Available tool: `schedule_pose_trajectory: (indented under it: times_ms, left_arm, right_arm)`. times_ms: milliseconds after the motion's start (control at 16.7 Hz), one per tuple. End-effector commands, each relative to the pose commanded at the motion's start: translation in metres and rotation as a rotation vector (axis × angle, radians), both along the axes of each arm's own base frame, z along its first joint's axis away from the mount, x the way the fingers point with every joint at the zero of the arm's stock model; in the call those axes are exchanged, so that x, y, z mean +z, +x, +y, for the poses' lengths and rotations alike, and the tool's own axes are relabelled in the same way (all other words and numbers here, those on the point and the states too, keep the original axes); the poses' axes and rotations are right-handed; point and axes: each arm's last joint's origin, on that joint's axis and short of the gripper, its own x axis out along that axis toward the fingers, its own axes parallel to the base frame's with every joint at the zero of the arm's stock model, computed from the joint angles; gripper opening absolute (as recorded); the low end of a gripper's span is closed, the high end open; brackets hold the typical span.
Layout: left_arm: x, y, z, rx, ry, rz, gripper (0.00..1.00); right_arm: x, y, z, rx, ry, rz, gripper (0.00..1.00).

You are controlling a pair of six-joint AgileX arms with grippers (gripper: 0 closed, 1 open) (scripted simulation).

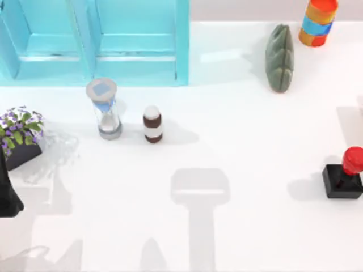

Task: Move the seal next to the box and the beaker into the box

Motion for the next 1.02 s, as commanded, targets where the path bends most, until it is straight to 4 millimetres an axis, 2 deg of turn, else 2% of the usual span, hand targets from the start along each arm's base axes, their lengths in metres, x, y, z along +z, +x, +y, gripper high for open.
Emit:
schedule_pose_trajectory:
  times_ms: [660, 900, 1020]
  left_arm:
    - [0.0, 0.0, 0.0, 0.0, 0.0, 0.0, 1.0]
    - [0.0, 0.0, 0.0, 0.0, 0.0, 0.0, 1.0]
    - [0.0, 0.0, 0.0, 0.0, 0.0, 0.0, 1.0]
  right_arm:
    - [-0.038, -0.002, 0.006, -0.001, 0.005, 0.003, 0.0]
    - [-0.039, -0.002, 0.006, -0.001, 0.005, 0.004, 0.0]
    - [-0.039, -0.002, 0.006, -0.001, 0.005, 0.004, 0.15]
